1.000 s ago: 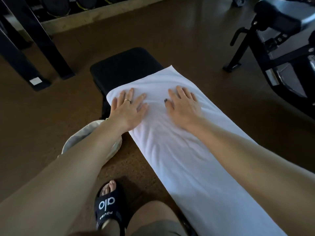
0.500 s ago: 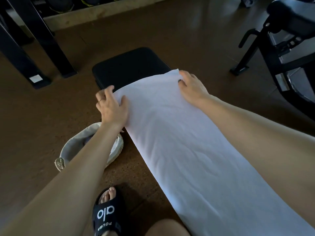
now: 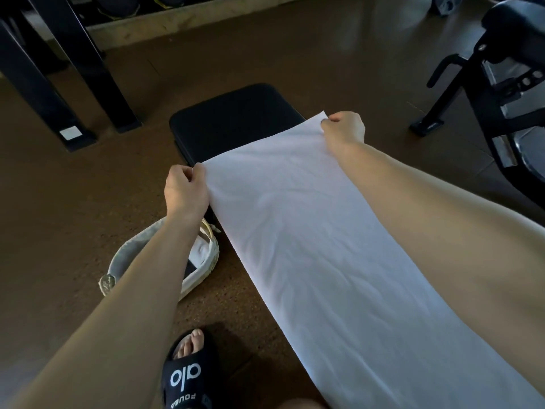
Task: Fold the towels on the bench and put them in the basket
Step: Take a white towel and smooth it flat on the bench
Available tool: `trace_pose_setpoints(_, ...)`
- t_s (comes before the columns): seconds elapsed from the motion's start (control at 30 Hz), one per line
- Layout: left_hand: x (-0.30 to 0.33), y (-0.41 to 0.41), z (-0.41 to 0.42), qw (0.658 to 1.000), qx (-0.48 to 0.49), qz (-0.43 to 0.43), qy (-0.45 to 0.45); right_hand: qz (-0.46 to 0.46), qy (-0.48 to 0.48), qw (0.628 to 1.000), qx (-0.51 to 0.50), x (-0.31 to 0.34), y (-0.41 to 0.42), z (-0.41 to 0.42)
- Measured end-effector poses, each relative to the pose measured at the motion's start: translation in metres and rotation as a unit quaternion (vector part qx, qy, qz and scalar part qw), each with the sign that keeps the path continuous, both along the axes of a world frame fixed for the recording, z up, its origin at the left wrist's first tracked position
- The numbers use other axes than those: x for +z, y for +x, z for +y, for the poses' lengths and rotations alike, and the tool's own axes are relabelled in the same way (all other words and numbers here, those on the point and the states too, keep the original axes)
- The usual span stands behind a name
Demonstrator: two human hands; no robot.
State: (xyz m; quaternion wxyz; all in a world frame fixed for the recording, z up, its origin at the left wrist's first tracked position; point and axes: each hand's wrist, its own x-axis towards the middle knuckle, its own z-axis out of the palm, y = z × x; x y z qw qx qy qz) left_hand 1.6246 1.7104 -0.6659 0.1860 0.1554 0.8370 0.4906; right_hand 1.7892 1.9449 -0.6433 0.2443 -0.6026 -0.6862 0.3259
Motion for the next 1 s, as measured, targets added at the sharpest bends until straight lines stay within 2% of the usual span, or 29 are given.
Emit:
trace_pose_setpoints(0.23, -0.011, -0.007, 0.0, 0.997, 0.024, -0.071, 0.019, -0.041, -0.004, 0.998, 0.05, -0.005, -0.012, 0.022)
trace_pose_setpoints(0.4, -0.011, -0.007, 0.001, 0.999, 0.025, -0.033, -0.002, -0.139, 0.057, 0.986, 0.077, -0.015, -0.01, 0.024)
trace_pose_setpoints(0.47, -0.006, -0.003, 0.001, 0.998, 0.041, 0.023, -0.036, -0.196, 0.143, 0.969, 0.053, -0.015, -0.009, 0.019)
trace_pose_setpoints(0.53, 0.003, 0.004, 0.002, 0.984, 0.031, 0.163, -0.068, -0.204, 0.268, 0.941, 0.046, -0.012, -0.011, 0.006)
trace_pose_setpoints(0.6, 0.013, 0.019, 0.009, 0.941, -0.06, 0.32, -0.094, -0.154, 0.35, 0.919, 0.099, -0.013, -0.016, -0.019)
trace_pose_setpoints(0.63, 0.018, 0.029, 0.015, 0.915, -0.132, 0.366, -0.107, -0.127, 0.365, 0.91, 0.147, -0.016, -0.019, -0.035)
trace_pose_setpoints(0.7, 0.018, 0.051, 0.024, 0.873, -0.258, 0.387, -0.144, -0.104, 0.341, 0.895, 0.268, -0.026, -0.019, -0.068)
trace_pose_setpoints(0.77, 0.007, 0.063, 0.023, 0.858, -0.317, 0.352, -0.196, -0.179, 0.259, 0.874, 0.371, -0.035, -0.012, -0.083)
trace_pose_setpoints(0.8, 0.002, 0.063, 0.02, 0.851, -0.33, 0.341, -0.225, -0.219, 0.235, 0.864, 0.387, -0.036, -0.007, -0.079)
trace_pose_setpoints(0.9, -0.005, 0.059, 0.016, 0.839, -0.331, 0.342, -0.264, -0.27, 0.204, 0.872, 0.353, -0.026, 0.005, -0.052)
trace_pose_setpoints(1.0, -0.004, 0.06, 0.018, 0.836, -0.319, 0.352, -0.275, -0.279, 0.1, 0.903, 0.312, -0.011, 0.007, -0.032)
